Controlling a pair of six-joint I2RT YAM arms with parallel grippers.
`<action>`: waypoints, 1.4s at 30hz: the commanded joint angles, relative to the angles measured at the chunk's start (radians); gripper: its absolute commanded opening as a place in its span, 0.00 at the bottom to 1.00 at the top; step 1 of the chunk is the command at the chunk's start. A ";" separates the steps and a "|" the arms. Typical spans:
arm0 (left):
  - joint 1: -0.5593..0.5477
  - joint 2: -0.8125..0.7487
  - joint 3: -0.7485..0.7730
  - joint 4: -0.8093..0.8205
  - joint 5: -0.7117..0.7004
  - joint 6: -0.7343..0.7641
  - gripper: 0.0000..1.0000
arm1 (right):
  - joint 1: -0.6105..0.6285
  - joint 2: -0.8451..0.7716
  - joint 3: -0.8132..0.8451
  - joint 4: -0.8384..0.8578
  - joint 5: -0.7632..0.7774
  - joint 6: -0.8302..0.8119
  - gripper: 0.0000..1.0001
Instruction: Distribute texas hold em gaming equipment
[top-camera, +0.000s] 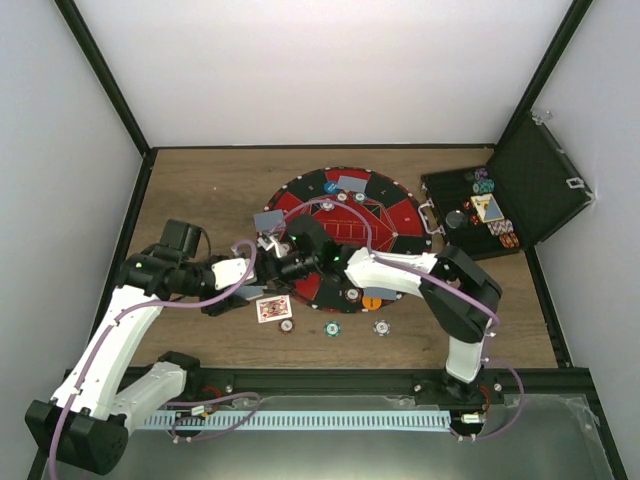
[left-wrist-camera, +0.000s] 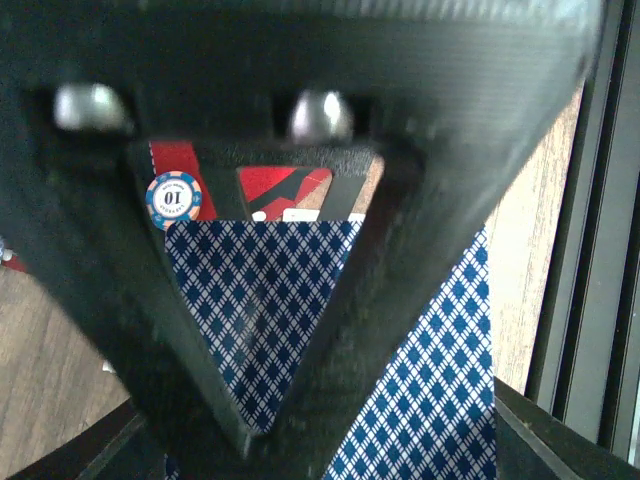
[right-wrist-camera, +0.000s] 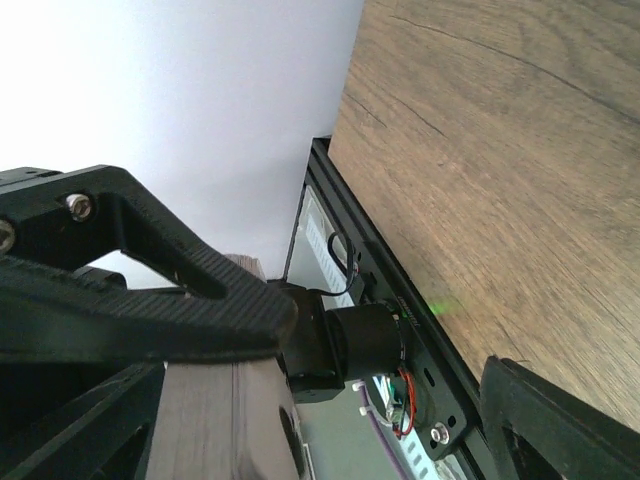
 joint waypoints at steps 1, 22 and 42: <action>0.003 -0.005 0.015 -0.005 0.025 0.009 0.04 | 0.020 0.048 0.067 0.039 -0.047 0.010 0.86; 0.002 0.000 0.023 -0.005 0.023 0.013 0.04 | -0.074 -0.034 -0.062 -0.036 -0.005 -0.050 0.68; 0.002 0.002 0.013 0.002 0.025 0.010 0.04 | 0.007 0.020 0.082 -0.078 -0.014 -0.097 0.69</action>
